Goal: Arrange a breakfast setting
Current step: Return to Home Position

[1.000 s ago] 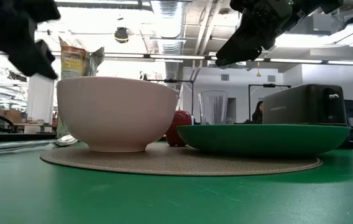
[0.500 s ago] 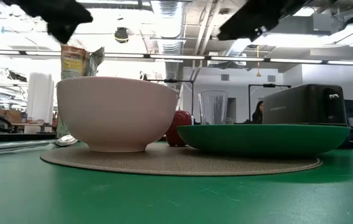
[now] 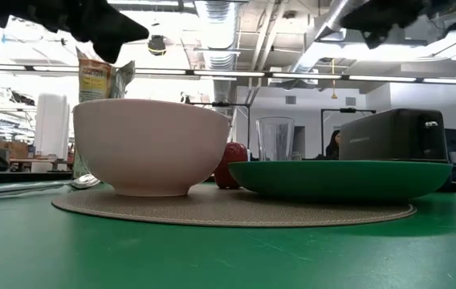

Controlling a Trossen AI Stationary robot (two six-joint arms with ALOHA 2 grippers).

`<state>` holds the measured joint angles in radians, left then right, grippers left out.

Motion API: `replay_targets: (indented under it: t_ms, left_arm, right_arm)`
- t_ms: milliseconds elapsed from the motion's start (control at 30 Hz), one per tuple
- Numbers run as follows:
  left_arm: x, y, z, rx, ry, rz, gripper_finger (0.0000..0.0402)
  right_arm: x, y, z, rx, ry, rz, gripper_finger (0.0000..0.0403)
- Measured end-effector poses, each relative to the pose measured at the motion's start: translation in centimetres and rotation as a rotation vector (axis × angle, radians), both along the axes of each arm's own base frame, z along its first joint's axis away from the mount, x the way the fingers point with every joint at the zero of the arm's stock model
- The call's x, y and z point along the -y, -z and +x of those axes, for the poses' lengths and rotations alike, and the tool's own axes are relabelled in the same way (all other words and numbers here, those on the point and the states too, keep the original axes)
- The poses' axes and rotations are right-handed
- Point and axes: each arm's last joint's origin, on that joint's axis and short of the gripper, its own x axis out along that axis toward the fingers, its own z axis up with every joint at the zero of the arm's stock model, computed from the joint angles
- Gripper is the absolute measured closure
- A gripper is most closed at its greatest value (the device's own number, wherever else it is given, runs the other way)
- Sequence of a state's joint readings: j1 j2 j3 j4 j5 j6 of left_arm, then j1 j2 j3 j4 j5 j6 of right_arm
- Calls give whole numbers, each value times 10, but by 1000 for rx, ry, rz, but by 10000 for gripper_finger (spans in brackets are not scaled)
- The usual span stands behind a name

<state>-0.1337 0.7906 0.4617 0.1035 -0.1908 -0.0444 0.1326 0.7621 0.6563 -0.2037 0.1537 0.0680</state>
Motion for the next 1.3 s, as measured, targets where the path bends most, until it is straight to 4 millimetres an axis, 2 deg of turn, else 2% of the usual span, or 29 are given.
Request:
replay_targets:
  t_ms: [200,467,600,767,1133,1300]
  left_arm:
    - [-7,2,-12,59,-21,-9,398]
    - [-8,8,-27,135,-29,-10,398]
    - [-9,15,-33,146,-37,-11,398]
    - [-10,28,-42,179,-45,-32,398]
    - [-12,61,-62,255,-49,-93,398]
    - [-13,64,-70,245,-38,-98,398]
  right_arm:
    - [7,11,-35,130,29,52,347]
    - [11,34,-60,250,18,97,369]
    - [11,44,-64,291,16,112,378]
    - [11,60,-65,350,16,120,369]
    - [11,92,-63,383,17,149,376]
    - [11,106,-62,376,19,156,369]
